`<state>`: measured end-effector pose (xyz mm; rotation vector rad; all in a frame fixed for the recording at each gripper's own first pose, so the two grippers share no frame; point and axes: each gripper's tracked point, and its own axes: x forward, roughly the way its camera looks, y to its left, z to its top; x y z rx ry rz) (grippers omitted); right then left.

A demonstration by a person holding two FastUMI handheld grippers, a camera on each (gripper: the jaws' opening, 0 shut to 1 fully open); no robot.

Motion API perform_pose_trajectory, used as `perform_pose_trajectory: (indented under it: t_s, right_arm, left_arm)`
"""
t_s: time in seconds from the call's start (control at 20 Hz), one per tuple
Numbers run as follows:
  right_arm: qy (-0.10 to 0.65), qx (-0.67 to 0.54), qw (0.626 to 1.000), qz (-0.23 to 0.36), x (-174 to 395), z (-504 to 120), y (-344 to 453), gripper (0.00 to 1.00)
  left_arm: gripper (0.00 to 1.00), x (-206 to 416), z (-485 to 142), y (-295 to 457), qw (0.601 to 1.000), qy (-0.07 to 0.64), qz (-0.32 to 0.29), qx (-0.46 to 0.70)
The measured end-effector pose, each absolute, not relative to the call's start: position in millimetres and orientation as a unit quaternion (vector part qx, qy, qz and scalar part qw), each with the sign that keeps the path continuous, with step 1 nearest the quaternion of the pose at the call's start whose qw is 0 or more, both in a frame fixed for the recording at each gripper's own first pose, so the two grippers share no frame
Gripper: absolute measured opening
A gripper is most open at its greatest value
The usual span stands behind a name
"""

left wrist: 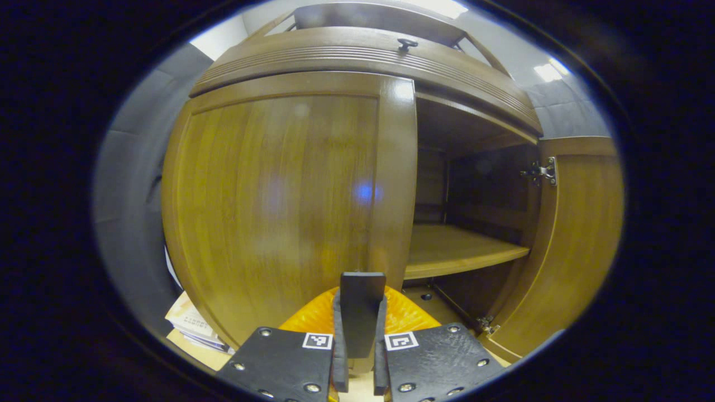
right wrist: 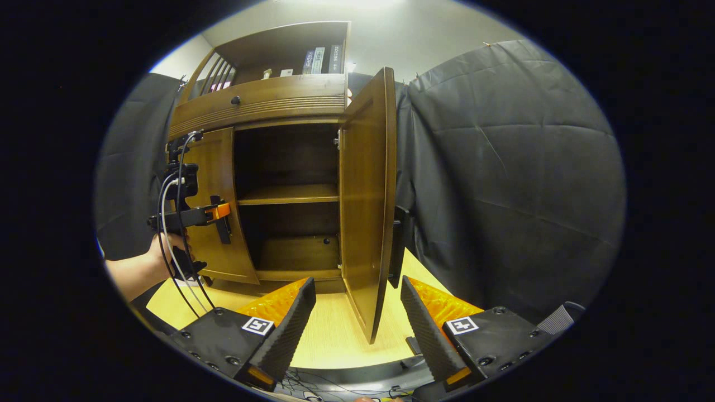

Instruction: Open the right door of the double-door shoe cabinet with the right hand, and open the left door with the left hand.

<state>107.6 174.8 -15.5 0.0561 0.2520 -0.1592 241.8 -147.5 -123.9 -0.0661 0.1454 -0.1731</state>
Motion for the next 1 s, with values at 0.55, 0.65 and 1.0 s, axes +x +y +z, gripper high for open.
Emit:
perform_pose_trajectory:
  t_s: [0.55,0.65,1.0]
  right_arm:
    - [0.1,0.053,0.992,-0.051,112.8,-27.5,219.3,0.93]
    - [0.096,0.053,0.993,-0.039,117.1,-27.7,229.2,0.93]
    - [0.088,0.045,0.995,0.009,141.9,-26.1,256.8,0.93]
  left_arm:
    - [0.21,173.7,-117.6,-124.1,0.986,0.047,-0.153,-0.035]
    - [0.21,160.1,-115.3,-115.9,0.986,0.042,-0.158,-0.036]
    - [0.19,124.7,-113.2,-89.3,0.987,0.039,-0.153,-0.038]
